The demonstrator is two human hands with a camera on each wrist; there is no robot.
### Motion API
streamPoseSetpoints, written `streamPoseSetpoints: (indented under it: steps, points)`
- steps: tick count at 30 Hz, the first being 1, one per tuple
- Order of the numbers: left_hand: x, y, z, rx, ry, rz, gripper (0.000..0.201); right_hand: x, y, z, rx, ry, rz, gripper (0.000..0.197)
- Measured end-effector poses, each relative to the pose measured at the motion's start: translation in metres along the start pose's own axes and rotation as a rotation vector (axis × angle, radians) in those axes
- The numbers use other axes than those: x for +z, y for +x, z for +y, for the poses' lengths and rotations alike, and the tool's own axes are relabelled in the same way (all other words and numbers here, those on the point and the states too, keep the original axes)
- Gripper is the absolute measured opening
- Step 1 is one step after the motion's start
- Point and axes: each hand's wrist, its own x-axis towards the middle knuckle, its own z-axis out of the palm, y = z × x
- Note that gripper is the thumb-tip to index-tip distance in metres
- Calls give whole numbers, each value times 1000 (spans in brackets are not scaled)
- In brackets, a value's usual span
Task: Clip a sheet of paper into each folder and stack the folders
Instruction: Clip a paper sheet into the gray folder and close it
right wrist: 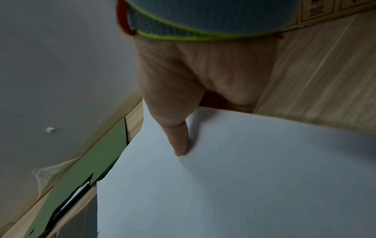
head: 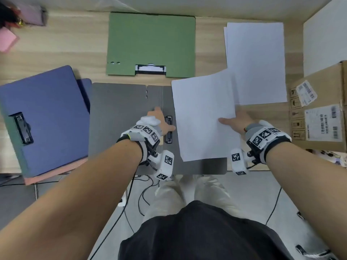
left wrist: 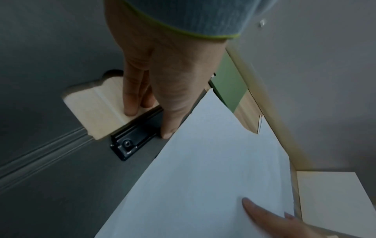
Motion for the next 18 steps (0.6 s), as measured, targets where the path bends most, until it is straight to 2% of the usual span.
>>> streamPoseSetpoints:
  steps: [2, 6, 9, 12, 14, 18]
  points:
    - [1, -1, 4, -29, -3, -5, 69, 3, -1, -1, -6, 14, -8, 69]
    - [-4, 5, 6, -85, -39, -8, 66, 8, 2, -11, -32, 71, -57, 51]
    - [-10, 10, -2, -121, -74, 12, 65, 14, 8, -16, -43, 87, -101, 61]
    - [-15, 15, -10, -129, -87, 16, 63, 18, 8, -20, -46, 90, -160, 57]
    - [-15, 17, -13, -131, -91, 7, 64, 20, 6, -24, -50, 89, -183, 70]
    - [-17, 15, -13, -102, -93, -7, 60, 21, 10, -22, -102, 151, -146, 76]
